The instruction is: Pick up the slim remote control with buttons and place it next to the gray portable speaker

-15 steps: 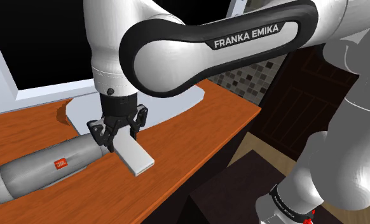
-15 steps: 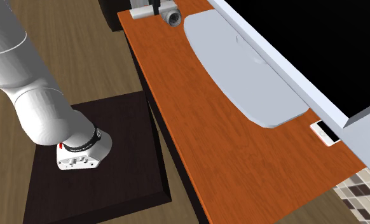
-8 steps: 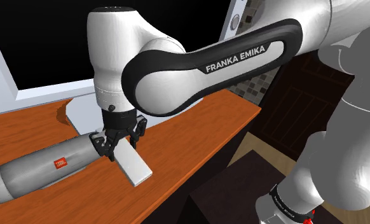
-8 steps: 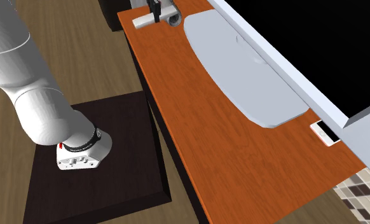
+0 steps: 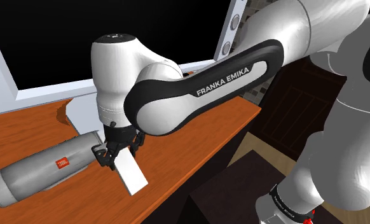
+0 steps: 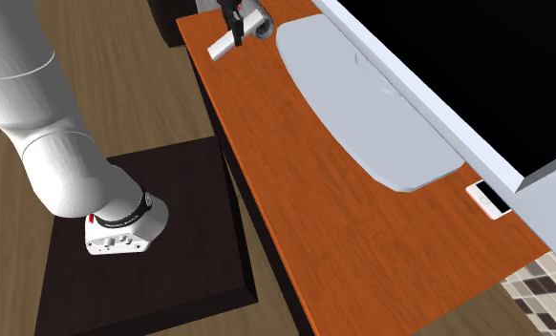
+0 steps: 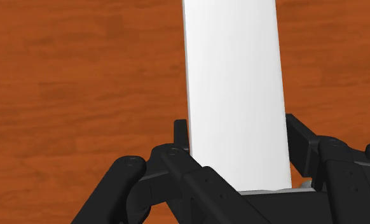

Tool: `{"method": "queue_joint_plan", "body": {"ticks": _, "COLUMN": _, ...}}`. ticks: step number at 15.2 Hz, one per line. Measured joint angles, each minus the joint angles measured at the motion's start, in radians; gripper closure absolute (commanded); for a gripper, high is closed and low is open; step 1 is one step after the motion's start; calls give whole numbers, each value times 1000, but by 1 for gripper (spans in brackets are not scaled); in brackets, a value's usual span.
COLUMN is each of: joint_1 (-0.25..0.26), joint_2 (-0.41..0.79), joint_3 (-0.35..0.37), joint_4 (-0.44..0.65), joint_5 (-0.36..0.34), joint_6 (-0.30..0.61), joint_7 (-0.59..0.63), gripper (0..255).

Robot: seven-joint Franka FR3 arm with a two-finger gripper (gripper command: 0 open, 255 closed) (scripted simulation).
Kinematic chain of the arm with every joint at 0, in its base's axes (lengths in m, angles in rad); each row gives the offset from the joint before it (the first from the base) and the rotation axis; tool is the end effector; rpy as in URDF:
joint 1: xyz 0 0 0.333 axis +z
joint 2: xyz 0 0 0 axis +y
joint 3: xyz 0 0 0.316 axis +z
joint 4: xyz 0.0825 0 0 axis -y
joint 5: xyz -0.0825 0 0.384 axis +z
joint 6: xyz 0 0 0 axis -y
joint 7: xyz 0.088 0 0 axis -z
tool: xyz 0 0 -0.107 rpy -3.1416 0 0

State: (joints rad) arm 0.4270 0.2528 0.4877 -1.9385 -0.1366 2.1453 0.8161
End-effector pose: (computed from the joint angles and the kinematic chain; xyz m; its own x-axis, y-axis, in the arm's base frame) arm 0.3811 0.4658 0.3678 0.9869 0.1607 -0.0117 0.1608 -0.9870 0.0068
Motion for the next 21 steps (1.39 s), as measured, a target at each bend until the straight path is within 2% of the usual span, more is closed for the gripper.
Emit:
{"method": "queue_joint_plan", "body": {"ticks": 10, "joint_1": 5, "joint_2": 25, "joint_3": -7, "joint_4": -15, "joint_5": -21, "joint_6": 46, "joint_7": 15, "gripper": 255}}
{"method": "queue_joint_plan", "body": {"ticks": 11, "joint_1": 5, "joint_2": 26, "joint_3": -7, "joint_4": -15, "joint_5": -20, "joint_6": 46, "joint_7": 14, "gripper": 0}}
{"method": "queue_joint_plan", "body": {"ticks": 17, "joint_1": 5, "joint_2": 31, "joint_3": -7, "joint_4": -25, "joint_5": -19, "joint_6": 47, "joint_7": 13, "gripper": 0}}
{"method": "queue_joint_plan", "body": {"ticks": 21, "joint_1": -1, "joint_2": -10, "joint_3": 3, "joint_4": 28, "joint_5": 9, "joint_6": -41, "joint_7": -5, "gripper": 0}}
